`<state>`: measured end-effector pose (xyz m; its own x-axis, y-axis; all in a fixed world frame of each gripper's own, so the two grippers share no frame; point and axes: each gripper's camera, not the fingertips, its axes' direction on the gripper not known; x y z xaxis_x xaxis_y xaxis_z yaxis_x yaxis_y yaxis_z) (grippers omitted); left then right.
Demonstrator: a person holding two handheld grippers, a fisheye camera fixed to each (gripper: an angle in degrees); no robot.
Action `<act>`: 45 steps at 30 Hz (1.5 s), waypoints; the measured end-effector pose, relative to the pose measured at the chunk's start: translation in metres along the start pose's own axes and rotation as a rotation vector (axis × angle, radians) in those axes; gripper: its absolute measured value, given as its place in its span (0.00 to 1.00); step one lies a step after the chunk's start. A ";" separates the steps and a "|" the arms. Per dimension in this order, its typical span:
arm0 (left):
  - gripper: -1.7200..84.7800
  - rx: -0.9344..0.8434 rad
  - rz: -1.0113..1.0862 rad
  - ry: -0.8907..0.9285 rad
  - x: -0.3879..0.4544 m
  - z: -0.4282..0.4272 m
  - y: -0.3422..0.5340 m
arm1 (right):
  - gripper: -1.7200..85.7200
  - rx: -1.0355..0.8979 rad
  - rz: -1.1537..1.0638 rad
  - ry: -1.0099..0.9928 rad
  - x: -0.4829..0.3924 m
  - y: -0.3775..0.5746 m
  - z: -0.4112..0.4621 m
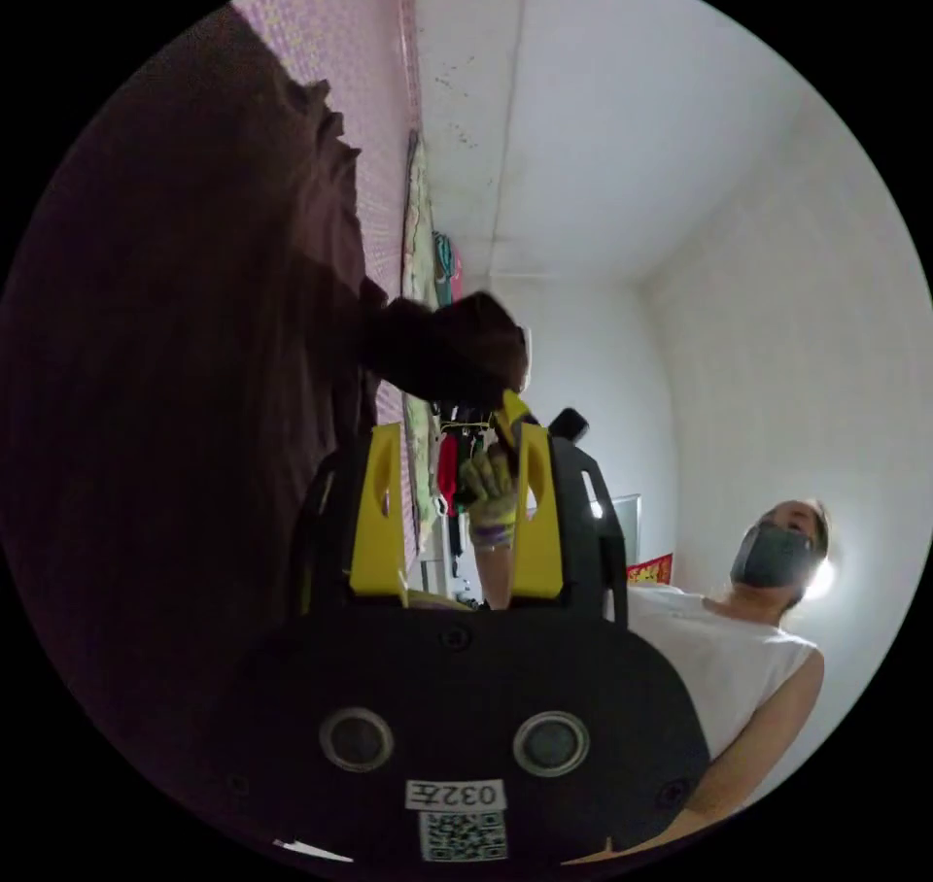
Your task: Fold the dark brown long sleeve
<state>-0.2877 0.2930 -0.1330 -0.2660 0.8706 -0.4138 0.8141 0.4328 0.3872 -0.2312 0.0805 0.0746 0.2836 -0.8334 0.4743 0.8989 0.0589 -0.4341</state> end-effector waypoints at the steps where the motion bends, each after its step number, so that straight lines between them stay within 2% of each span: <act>1: 0.18 -0.007 -0.032 0.007 -0.015 -0.010 -0.002 | 0.01 -0.020 0.018 0.001 -0.015 0.015 0.015; 6: 0.16 0.063 -0.160 0.055 -0.064 -0.051 -0.001 | 0.01 -0.125 0.077 0.086 -0.054 0.062 0.057; 11: 0.03 0.090 -0.191 -0.048 -0.075 -0.090 0.001 | 0.01 -0.153 0.080 0.147 -0.078 0.082 0.064; 13: 0.01 0.045 -0.168 -0.091 -0.072 -0.103 -0.009 | 0.02 -0.162 0.085 0.149 -0.086 0.089 0.064; 16: 0.00 0.066 -0.083 -0.046 -0.054 -0.126 -0.030 | 0.06 -0.146 0.173 0.128 -0.086 0.108 0.045; 21: 0.00 -0.012 0.096 -0.037 0.001 -0.137 -0.090 | 0.10 -0.032 0.459 0.334 -0.080 0.191 -0.031; 25: 0.00 -0.099 0.213 0.004 0.059 -0.106 -0.150 | 0.12 -0.024 0.704 0.430 -0.080 0.284 -0.082; 31: 0.00 -0.159 0.309 0.232 0.133 -0.028 -0.219 | 0.13 0.030 0.964 0.328 -0.092 0.378 -0.104; 35: 0.00 -0.208 0.312 0.217 0.147 0.021 -0.243 | 0.13 0.059 0.996 0.278 -0.109 0.398 -0.090; 39: 0.00 -0.244 0.276 0.180 0.136 0.065 -0.261 | 0.12 0.068 0.988 0.339 -0.132 0.395 -0.078; 45: 0.00 -0.185 0.206 0.190 0.111 0.088 -0.282 | 0.09 0.050 1.061 0.377 -0.155 0.392 -0.060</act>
<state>-0.5011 0.2469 -0.3608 -0.2110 0.9647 -0.1574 0.7576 0.2632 0.5973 0.0572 0.2000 -0.2157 0.8008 -0.4614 -0.3818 0.2784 0.8513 -0.4448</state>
